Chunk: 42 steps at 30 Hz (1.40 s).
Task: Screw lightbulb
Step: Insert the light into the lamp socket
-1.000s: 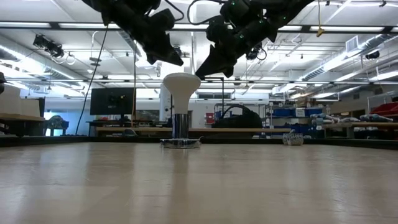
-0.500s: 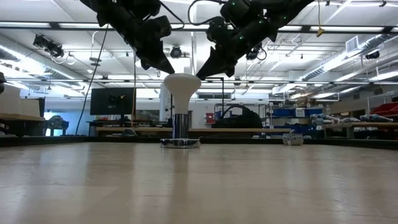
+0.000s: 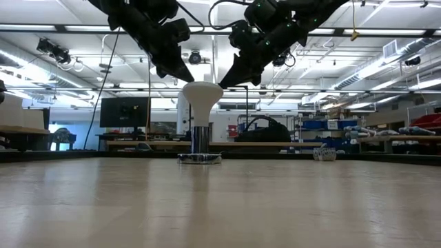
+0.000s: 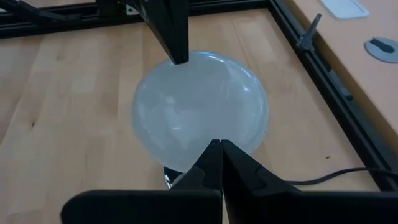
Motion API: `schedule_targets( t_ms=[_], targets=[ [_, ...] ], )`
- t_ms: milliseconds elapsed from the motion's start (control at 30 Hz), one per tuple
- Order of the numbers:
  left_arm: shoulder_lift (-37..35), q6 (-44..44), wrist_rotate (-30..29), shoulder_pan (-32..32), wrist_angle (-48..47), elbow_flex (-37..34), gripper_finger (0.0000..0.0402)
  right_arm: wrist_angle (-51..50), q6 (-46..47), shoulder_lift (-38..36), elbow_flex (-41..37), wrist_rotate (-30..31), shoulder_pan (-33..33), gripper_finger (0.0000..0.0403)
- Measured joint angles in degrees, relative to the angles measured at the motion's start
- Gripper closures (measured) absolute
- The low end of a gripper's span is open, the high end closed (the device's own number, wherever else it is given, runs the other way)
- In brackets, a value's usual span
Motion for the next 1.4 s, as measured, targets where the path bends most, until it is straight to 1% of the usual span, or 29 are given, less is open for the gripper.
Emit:
schedule_targets(
  t_ms=[300,400,533,667,733,800,933,1000,1200,1400],
  targets=[
    [0.8,0.0,-0.2,0.0,1.0,0.0,0.0402,-1.1,0.0,0.0,0.0,-0.4,0.0,0.0395],
    [0.8,0.0,-0.1,0.0,0.8,0.0,0.0402,-1.2,0.2,0.0,0.0,-2.3,0.0,0.0395],
    [0.8,-0.1,-1.1,0.0,0.6,0.0,0.0402,-1.3,0.1,0.0,0.0,-3.1,0.7,0.0395],
    [1.0,-0.1,-2.1,0.1,0.9,0.0,0.0402,-1.9,-0.1,0.3,0.0,-7.7,1.8,0.0396],
    [1.0,-0.2,-2.3,0.0,0.8,-0.1,0.0402,-1.5,-0.5,0.2,0.0,-8.4,2.4,0.0395],
    [1.0,-0.4,-2.3,0.0,0.8,-0.1,0.0402,-1.7,-0.7,-0.5,0.0,-7.2,2.5,0.0395],
    [1.0,-0.7,-2.3,0.0,0.6,-0.1,0.0402,-1.2,-0.6,-2.1,0.0,-0.4,1.3,0.0395],
    [1.0,-0.9,-2.3,0.0,0.6,-0.1,0.0402,-1.9,-0.3,-2.0,0.0,1.4,0.2,0.0395],
    [1.0,-1.0,-2.5,0.0,0.2,-0.1,0.0402,-2.6,-0.2,0.9,0.0,0.8,-1.1,0.0395],
    [0.9,-1.1,-3.7,0.0,-0.5,-0.1,0.0402,-2.0,-0.2,1.1,0.0,0.1,-1.0,0.0395]
  ],
)
